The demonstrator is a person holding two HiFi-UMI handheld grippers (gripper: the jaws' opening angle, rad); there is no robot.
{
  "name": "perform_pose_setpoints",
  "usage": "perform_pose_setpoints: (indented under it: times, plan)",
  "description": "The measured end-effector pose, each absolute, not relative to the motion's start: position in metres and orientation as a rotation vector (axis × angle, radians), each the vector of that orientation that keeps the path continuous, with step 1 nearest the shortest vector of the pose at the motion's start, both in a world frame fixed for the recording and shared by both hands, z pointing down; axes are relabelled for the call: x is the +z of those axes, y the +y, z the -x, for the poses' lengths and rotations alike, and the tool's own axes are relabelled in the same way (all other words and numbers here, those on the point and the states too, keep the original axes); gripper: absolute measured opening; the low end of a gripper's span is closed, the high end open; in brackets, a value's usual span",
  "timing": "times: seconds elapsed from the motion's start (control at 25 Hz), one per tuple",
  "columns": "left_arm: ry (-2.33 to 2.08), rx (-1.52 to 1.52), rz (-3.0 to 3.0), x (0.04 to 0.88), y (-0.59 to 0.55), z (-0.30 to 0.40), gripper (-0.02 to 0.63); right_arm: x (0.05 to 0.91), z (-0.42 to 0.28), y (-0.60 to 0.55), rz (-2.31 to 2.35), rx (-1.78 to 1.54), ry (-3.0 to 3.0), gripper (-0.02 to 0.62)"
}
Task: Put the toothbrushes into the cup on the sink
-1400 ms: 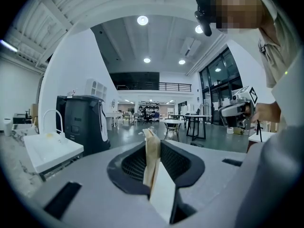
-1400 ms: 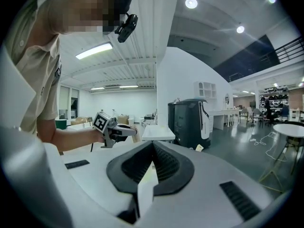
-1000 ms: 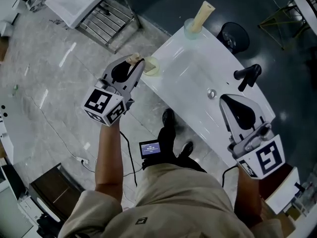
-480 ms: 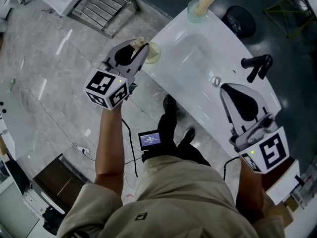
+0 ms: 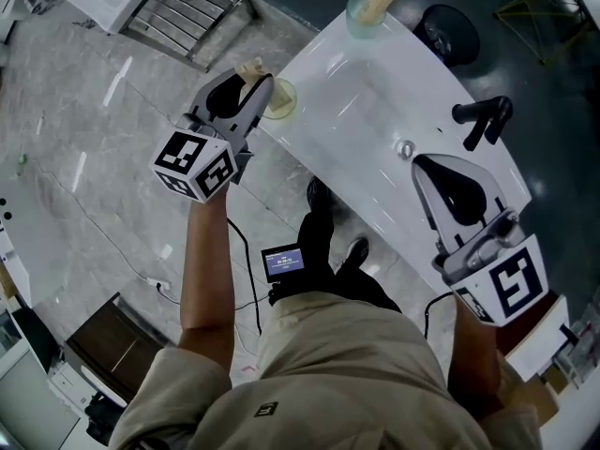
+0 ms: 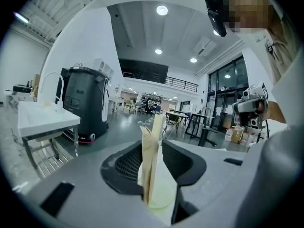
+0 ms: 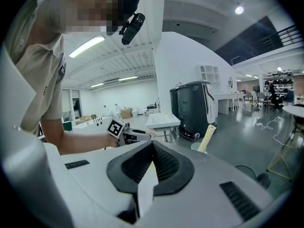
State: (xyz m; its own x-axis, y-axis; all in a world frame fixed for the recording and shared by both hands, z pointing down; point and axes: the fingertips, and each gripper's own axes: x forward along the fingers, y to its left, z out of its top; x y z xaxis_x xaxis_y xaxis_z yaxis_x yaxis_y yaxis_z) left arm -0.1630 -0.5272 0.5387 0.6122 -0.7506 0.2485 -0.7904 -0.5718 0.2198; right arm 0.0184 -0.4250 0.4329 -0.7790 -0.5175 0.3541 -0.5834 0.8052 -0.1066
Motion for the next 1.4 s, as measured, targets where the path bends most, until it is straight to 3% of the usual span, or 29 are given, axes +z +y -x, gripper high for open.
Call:
perform_pose_setpoints:
  times: [0.84, 1.24, 1.4]
  plan:
    - [-1.450, 0.163, -2.562, 0.500, -0.524, 0.197, 0.153, 0.413, -0.009, -0.407, -0.828, 0.257, -2.708, 0.006]
    - [-1.550, 0.070, -2.639, 0.426, -0.480, 0.197, 0.152, 0.378, -0.016, -0.373, -0.833, 0.194, -2.769, 0.006]
    - [-1.559, 0.074, -2.719, 0.383, -0.441, 0.186, 0.115, 0.352, -0.025, -0.347, -0.830, 0.135, -2.798, 0.006]
